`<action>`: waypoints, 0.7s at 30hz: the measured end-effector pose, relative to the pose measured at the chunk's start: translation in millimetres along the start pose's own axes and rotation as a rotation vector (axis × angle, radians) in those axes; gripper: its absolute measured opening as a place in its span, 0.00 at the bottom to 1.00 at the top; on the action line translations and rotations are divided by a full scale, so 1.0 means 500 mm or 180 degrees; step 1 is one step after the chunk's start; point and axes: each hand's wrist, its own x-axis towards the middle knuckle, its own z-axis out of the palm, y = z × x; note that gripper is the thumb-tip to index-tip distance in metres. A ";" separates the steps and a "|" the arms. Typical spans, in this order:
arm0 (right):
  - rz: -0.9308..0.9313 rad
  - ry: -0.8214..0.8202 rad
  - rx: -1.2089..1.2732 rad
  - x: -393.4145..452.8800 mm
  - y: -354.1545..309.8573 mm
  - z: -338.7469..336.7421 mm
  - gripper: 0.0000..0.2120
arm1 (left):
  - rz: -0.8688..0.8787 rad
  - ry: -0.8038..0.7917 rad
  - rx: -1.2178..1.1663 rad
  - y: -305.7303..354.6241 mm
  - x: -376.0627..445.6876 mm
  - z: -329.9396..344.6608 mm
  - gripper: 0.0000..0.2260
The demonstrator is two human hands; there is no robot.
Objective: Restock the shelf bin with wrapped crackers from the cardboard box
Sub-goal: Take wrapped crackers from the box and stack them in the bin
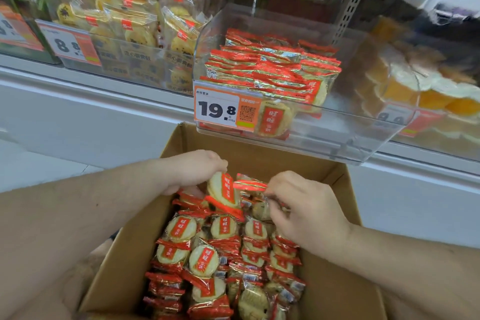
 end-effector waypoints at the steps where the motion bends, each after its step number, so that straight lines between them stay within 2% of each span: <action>1: -0.0094 0.0152 0.0021 -0.003 -0.003 -0.008 0.04 | 0.0009 -0.0090 -0.0213 0.010 -0.008 0.005 0.16; 3: -0.0205 0.0374 0.0073 -0.008 -0.005 -0.015 0.05 | 0.0100 -0.0282 -0.0672 0.028 -0.021 0.013 0.23; 7: -0.0577 0.0351 0.0104 -0.023 0.003 -0.009 0.08 | 0.0478 -0.0337 -0.1013 0.050 -0.049 0.022 0.14; 11: -0.0533 0.0187 0.0434 -0.027 0.001 -0.024 0.05 | 0.0828 -0.0204 -0.0825 0.062 -0.069 0.027 0.24; 14: -0.0144 0.0439 0.0830 -0.003 -0.004 -0.045 0.05 | 0.1363 -0.0021 -0.0415 0.076 -0.087 0.020 0.33; 17: 0.0515 0.0475 0.0885 0.030 0.001 -0.062 0.17 | 0.1835 0.0121 0.0393 0.086 -0.101 0.018 0.41; 19: 0.0961 0.0054 0.0824 0.050 0.004 -0.078 0.32 | 0.2033 0.0243 0.0769 0.091 -0.111 0.018 0.43; 21: 0.1430 -0.0512 0.0910 0.064 0.009 -0.096 0.45 | 0.2240 0.0217 0.0769 0.094 -0.116 0.019 0.45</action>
